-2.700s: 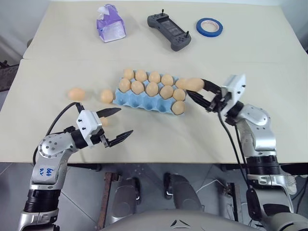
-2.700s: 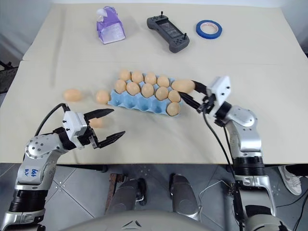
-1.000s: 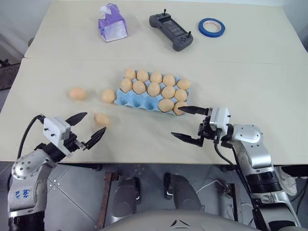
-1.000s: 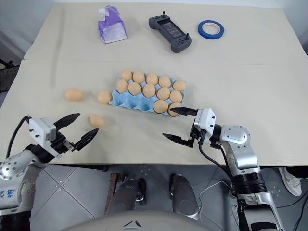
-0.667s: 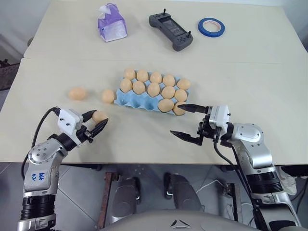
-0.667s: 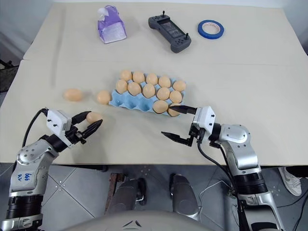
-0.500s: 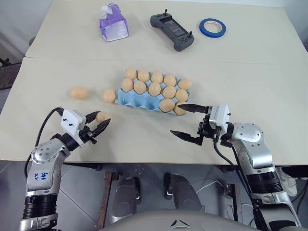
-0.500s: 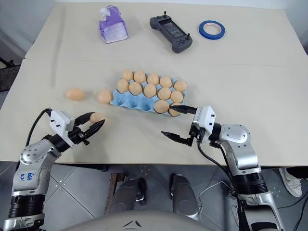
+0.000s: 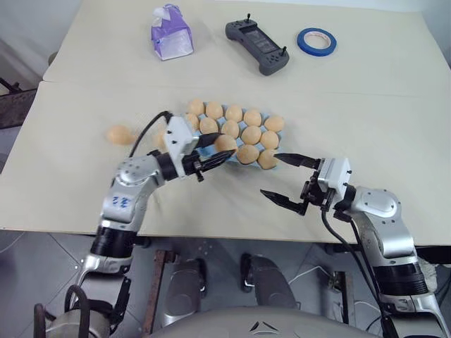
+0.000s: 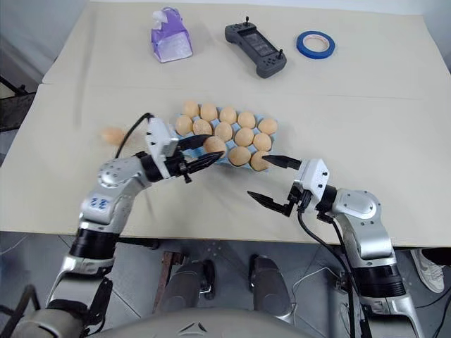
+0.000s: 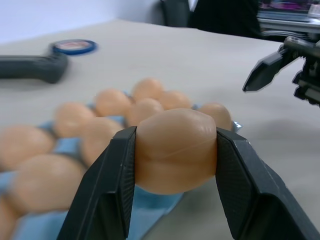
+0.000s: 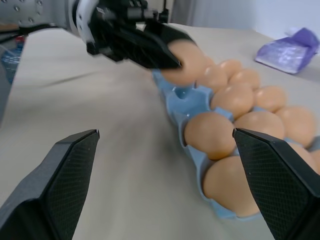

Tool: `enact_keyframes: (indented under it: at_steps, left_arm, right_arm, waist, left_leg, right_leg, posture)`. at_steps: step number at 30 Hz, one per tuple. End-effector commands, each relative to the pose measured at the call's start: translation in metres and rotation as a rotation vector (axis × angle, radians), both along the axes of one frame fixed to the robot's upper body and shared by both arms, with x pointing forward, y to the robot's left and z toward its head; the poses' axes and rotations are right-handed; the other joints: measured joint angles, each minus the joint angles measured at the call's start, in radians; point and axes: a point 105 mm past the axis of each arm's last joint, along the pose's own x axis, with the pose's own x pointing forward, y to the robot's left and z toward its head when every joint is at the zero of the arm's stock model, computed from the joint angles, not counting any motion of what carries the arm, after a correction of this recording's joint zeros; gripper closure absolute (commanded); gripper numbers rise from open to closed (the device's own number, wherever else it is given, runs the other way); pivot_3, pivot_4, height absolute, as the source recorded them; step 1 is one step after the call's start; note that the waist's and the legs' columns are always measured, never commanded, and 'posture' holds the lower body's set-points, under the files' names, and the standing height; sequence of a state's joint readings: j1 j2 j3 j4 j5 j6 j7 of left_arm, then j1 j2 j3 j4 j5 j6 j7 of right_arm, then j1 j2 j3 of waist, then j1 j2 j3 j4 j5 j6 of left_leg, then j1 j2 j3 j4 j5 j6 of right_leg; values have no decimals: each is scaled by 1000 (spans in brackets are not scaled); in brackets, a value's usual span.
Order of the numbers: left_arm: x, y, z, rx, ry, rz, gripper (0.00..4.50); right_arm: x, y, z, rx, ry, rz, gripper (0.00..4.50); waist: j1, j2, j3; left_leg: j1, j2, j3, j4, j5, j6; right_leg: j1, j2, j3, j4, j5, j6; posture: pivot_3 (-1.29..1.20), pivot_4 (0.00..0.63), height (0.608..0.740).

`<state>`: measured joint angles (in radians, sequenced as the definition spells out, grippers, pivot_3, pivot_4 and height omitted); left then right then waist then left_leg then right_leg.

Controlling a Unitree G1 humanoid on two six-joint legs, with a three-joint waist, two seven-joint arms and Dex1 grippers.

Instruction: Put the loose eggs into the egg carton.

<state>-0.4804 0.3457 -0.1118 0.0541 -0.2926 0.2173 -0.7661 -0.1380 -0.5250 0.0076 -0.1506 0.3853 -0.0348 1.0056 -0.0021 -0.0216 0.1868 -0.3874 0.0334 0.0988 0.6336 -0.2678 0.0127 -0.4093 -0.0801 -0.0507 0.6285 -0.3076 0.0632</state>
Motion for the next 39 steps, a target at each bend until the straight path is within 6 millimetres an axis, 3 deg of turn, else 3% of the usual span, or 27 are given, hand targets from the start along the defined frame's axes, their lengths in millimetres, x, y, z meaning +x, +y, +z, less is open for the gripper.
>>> enact_keyframes:
  at_steps: [1,2,10,15,19,22,25,28,34,39]
  left_arm:
    - [10,0,5,13,-45,13,2489]
    - [12,1,5,12,-46,20,2489]
    - [9,9,7,31,-66,-4,23]
    - [-10,37,14,33,-101,13,23]
    - [-28,87,13,25,-120,156,23]
    - [-37,124,23,-58,-119,326,23]
    - [-47,146,17,-28,-114,424,23]
    - [-63,174,-6,-4,-71,570,23]
    - [-80,184,-28,-62,-5,677,23]
    - [-58,175,-17,-147,-17,693,23]
  right_arm:
    - [-5,-3,19,28,-65,-26,0]
    - [-6,-3,20,30,-68,-32,0]
    - [-9,1,22,46,-71,-49,0]
    - [-5,2,21,46,-61,-33,0]
    - [-2,5,23,77,-65,-4,0]
    - [0,6,17,63,-46,23,0]
    - [2,7,14,60,-33,40,0]
    - [4,9,10,62,-25,58,0]
    - [7,11,11,54,-24,82,0]
    - [8,9,14,41,-32,89,0]
  waist:
    - [-2,0,0]
    - [-2,0,0]
    - [0,0,0]
    - [-5,0,0]
    - [-13,0,0]
    - [-15,0,0]
    - [-10,0,0]
    - [-13,0,0]
    - [-17,0,0]
    - [-4,0,0]
  left_leg:
    - [0,0,0,0,0,0]
    - [0,0,0,1,0,0]
    - [0,0,0,2,0,0]
    - [0,1,0,1,0,0]
    - [1,2,0,1,0,0]
    - [0,2,-1,1,0,0]
    - [0,2,-2,1,0,0]
    - [0,1,-2,0,-1,0]
    - [0,1,-2,-2,-1,-1]
    - [0,1,-3,-1,-3,-5]
  right_leg:
    - [0,0,0,0,0,0]
    - [0,0,1,1,0,0]
    - [0,-1,1,1,0,0]
    - [0,0,1,1,0,0]
    - [0,-1,1,1,0,0]
    - [0,-2,1,1,0,0]
    - [1,-3,1,0,0,-1]
    - [1,-3,1,-1,0,-1]
    - [0,-4,0,-2,0,-2]
    - [0,-4,0,-2,0,-2]
  posture:
    - [0,150,740]
    - [0,150,740]
    - [0,150,740]
    - [0,150,740]
    - [0,150,740]
    - [0,150,740]
    - [0,150,740]
    - [0,150,740]
    - [0,150,740]
    - [0,150,740]
